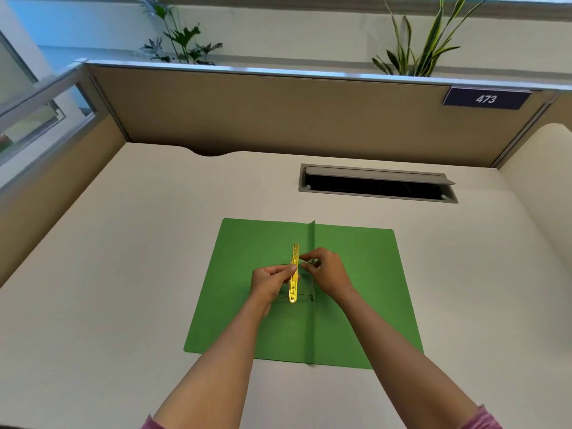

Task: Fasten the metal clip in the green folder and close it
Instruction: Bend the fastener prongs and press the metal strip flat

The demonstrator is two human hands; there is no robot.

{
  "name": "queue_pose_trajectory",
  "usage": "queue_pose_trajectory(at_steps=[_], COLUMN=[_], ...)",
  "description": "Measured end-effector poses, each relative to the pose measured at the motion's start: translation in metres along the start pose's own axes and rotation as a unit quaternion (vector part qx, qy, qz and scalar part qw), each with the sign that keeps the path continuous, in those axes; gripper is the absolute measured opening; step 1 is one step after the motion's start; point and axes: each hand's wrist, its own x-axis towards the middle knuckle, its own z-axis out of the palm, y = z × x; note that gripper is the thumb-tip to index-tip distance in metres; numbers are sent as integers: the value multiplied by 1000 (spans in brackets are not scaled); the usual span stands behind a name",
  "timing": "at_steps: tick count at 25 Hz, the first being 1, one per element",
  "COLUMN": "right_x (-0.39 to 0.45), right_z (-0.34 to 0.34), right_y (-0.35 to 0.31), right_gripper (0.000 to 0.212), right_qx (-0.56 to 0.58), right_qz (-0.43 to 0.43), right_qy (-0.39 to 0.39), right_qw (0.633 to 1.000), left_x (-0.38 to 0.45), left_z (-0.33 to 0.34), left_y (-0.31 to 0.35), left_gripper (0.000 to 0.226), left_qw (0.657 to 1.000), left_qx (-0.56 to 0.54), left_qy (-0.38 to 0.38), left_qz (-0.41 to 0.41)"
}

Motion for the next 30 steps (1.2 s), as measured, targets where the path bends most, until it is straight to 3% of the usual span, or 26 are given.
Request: queue_pose_trajectory(at_steps=[8,30], right_x=[7,-5], right_z=[7,0], right_y=[0,10], right_gripper=[7,9], right_qx=[-27,22], right_qz=[-16,-38], right_qy=[42,60], right_qw=[999,997], left_x=[6,5], left_z=[3,15], left_y=[3,9], left_gripper=[22,14], left_qw=[999,997], left_qx=[-1,47], left_qy=[21,-5], left_qz=[-25,-63])
